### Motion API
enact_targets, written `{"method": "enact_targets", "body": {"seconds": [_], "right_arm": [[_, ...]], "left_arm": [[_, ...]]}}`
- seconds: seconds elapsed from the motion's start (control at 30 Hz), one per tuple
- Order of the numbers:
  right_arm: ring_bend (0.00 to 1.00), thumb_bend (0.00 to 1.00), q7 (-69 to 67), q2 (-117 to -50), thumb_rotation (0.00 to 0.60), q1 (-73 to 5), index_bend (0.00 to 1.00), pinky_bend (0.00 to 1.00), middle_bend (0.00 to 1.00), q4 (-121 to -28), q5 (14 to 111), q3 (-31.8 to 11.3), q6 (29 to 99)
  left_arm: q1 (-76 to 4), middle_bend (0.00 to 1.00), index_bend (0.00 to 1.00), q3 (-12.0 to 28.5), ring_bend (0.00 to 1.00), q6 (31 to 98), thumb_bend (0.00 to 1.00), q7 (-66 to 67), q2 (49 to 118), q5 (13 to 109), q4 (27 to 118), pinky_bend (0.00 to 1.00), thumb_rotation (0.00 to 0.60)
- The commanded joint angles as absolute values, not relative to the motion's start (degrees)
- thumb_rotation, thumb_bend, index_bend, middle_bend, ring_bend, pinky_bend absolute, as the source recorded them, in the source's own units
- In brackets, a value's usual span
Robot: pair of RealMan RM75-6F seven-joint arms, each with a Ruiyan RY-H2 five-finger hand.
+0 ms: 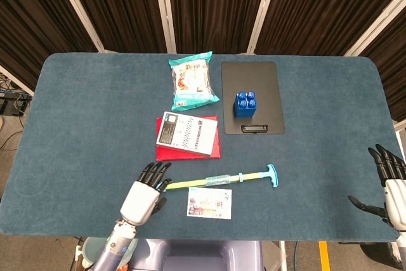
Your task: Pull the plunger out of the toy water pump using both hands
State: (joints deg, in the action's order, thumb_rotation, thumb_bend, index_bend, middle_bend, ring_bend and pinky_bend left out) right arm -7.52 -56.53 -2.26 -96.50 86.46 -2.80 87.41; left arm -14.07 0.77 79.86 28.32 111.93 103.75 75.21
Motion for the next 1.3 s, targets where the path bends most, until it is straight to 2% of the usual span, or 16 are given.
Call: {"method": "enact_targets", "body": {"seconds": [0.03,0.23,0.4,0.7,0.9,1.3], "right_arm": [[0.00,0.01,-7.92,-55.99,0.600,-1.84,0.01,0.09,0.00,-96.79,86.13,-3.03,88.00],[0.00,0.00,-8.16,-55.70,0.600,-1.78,0.01,0.09,0.00,-96.79,85.72,-3.06,87.47],[0.00,0.01,-8.44,-55.59,0.600,-1.76,0.00,0.09,0.00,-96.77,85.31,-3.49,87.58],[0.00,0.01,-8.32,-55.91,0.600,-1.84,0.00,0.09,0.00,-96.82,84.95,-3.64,87.04],[0.00,0.01,-7.78,-56.13,0.600,-1.95,0.00,0.09,0.00,-96.90,84.82,-3.77,86.77],[0.00,0.01,-8.11,-56.15,0.600,-2.15,0.00,0.09,0.00,-97.00,84.43,-3.86,85.82]], "left_arm": [[-15.86,0.04,0.33,1.52,0.09,77.88,0.21,29.33,115.94,103.05,70.53,0.16,0.600],[-17.63,0.05,0.36,2.70,0.09,76.74,0.23,28.74,120.52,101.77,64.34,0.16,0.600],[-18.41,0.02,0.33,3.29,0.09,76.36,0.23,28.93,122.24,100.55,60.59,0.16,0.600],[-19.11,0.02,0.34,3.50,0.09,77.62,0.23,27.87,123.12,99.59,56.91,0.16,0.600],[-19.53,0.04,0.39,3.94,0.09,77.74,0.25,27.84,122.91,98.38,55.92,0.16,0.600],[-19.59,0.06,0.42,4.17,0.09,77.06,0.28,28.87,122.07,95.38,55.36,0.16,0.600]]}}
